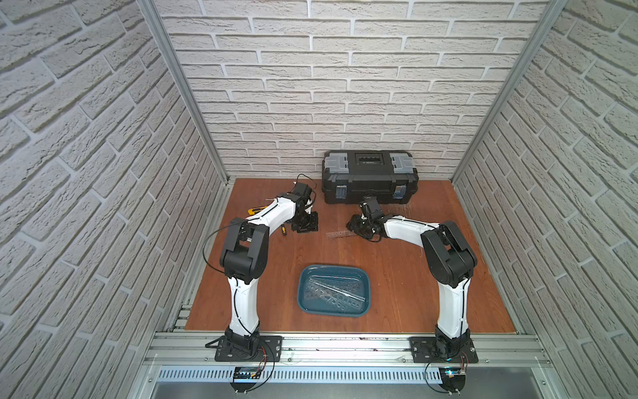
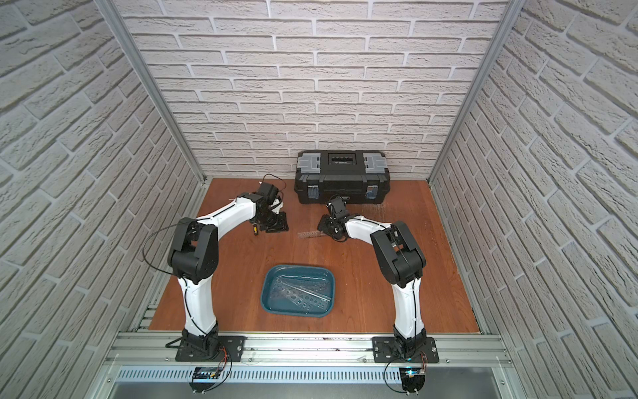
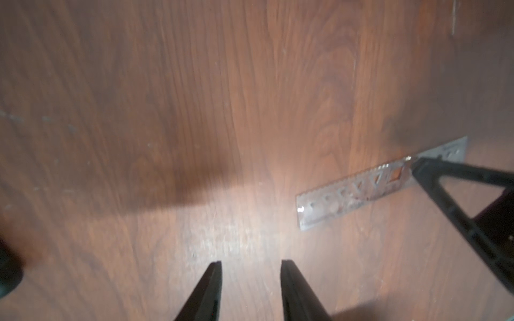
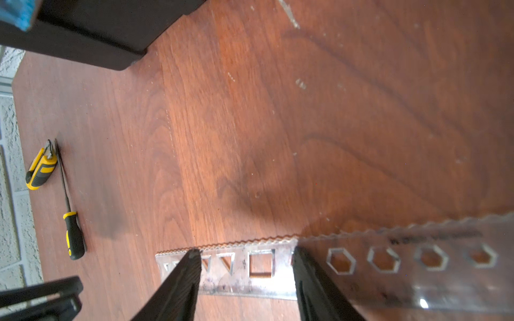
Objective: Put the scattered rulers into the storage box
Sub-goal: Adjust the ruler at the center of the board.
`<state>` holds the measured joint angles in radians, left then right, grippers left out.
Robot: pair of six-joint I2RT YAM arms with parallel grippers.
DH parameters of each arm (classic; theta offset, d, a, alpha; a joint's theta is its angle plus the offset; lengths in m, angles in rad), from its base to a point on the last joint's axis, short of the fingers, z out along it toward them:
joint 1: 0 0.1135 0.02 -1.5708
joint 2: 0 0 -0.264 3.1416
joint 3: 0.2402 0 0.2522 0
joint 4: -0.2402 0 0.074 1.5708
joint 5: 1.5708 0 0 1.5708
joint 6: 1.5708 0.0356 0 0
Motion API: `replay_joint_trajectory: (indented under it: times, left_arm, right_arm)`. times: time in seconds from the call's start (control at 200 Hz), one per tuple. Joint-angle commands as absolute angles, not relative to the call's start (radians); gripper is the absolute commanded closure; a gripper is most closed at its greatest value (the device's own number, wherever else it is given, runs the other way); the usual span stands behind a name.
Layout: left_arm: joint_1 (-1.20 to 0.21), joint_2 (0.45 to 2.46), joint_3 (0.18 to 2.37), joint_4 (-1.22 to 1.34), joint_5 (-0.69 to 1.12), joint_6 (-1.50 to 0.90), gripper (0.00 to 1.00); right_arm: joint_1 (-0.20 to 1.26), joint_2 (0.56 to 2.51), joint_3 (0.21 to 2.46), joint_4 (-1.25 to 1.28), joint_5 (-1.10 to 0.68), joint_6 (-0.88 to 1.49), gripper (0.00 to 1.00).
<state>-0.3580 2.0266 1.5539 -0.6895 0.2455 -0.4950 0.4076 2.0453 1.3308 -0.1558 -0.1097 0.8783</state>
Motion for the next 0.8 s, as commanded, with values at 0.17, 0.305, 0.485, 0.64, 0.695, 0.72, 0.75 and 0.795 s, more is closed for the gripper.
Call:
replay_joint_trajectory:
  times: [0.17, 0.305, 0.485, 0.64, 0.695, 0.72, 0.75, 0.795]
  left_arm:
    - [-0.345, 2.077, 1.601, -0.620, 0.273, -0.585, 0.58]
    - [-0.350, 2.090, 1.606, -0.594, 0.269, -0.614, 0.56]
    - [-0.361, 2.131, 1.650, -0.586, 0.270, -0.635, 0.55]
    - [-0.376, 2.161, 1.663, -0.565, 0.280, -0.664, 0.55]
    - [-0.383, 2.168, 1.663, -0.556, 0.286, -0.672, 0.54]
    - [-0.388, 2.172, 1.664, -0.555, 0.289, -0.673, 0.54]
    - [-0.394, 2.175, 1.669, -0.557, 0.290, -0.673, 0.54]
    - [-0.403, 2.182, 1.673, -0.555, 0.291, -0.673, 0.54]
  right_arm:
    - [0.401, 1.985, 1.436, -0.315, -0.123, 0.752, 0.37]
    - [0.383, 1.950, 1.463, -0.365, -0.118, 0.687, 0.35]
    - [0.319, 1.955, 1.448, -0.418, -0.132, 0.622, 0.35]
    - [0.274, 1.987, 1.469, -0.477, -0.135, 0.570, 0.35]
    - [0.261, 2.008, 1.469, -0.488, -0.139, 0.562, 0.35]
    - [0.257, 2.010, 1.463, -0.489, -0.141, 0.557, 0.35]
    - [0.253, 2.012, 1.458, -0.490, -0.141, 0.554, 0.35]
    - [0.249, 2.014, 1.448, -0.488, -0.142, 0.549, 0.35]
